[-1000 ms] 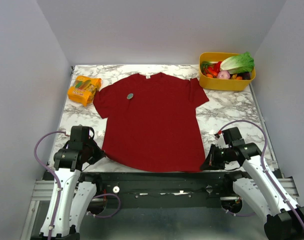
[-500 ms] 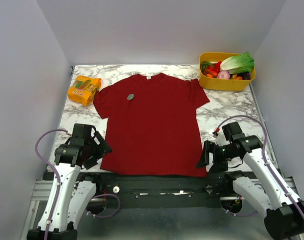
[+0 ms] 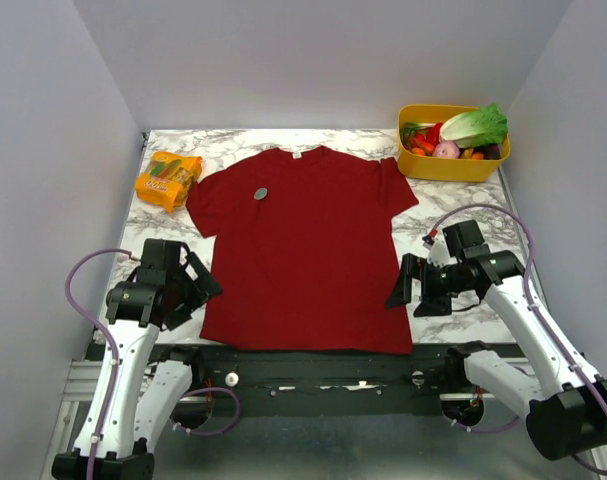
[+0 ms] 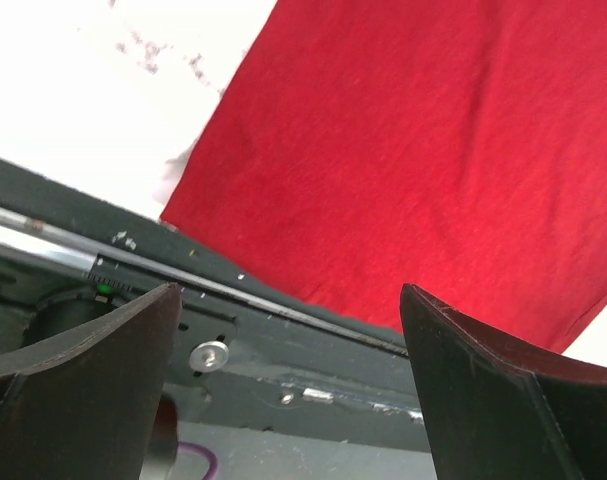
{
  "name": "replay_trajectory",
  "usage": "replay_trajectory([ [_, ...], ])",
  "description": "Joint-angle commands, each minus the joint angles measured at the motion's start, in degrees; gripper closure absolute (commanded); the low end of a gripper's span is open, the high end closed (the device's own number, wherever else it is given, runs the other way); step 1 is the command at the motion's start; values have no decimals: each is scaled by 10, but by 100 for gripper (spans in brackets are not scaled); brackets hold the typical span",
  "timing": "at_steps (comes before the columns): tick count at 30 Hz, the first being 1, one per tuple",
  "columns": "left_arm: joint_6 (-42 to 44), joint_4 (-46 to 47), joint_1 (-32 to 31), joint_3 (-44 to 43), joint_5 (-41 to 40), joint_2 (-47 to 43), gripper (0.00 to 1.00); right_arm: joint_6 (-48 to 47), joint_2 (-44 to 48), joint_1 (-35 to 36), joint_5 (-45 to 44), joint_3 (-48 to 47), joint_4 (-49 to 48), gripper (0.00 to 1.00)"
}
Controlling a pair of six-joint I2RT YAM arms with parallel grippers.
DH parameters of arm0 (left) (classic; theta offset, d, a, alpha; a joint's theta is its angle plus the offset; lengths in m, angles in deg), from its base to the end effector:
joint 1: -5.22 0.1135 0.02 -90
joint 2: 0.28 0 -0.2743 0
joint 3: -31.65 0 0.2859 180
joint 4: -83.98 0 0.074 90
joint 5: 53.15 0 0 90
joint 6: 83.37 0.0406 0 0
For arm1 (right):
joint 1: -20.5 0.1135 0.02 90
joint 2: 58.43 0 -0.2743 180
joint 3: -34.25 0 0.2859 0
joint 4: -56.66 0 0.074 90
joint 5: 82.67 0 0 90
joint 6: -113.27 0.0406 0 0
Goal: Pin the brooch onto the clothing
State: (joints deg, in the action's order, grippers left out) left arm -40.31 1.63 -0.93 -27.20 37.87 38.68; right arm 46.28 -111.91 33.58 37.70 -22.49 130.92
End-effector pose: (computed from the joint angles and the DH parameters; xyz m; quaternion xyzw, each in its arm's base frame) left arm 0.1277 -0.0145 0.2816 -0.3365 0.9111 -0.1141 0.2091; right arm 0.1684 0.0602 0.2471 0.0393 0.9520 0.2950 0.0714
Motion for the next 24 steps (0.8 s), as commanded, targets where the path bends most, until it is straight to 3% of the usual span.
replay_trajectory([
  [1,22,65,-4,-25,-11,33,1,23,-32,4,-18,-25,-97,0],
  [6,46,155,-3,-55,14,112,1,2,-94,3,-69,-72,-168,0],
  [10,65,215,-3,-100,26,189,1,-11,-166,3,-162,-131,-193,0],
  [17,57,335,0,-172,61,345,2,-25,-333,3,-214,-248,-254,0],
  [24,84,364,4,-266,59,452,8,-41,-492,1,-282,-382,-258,0],
])
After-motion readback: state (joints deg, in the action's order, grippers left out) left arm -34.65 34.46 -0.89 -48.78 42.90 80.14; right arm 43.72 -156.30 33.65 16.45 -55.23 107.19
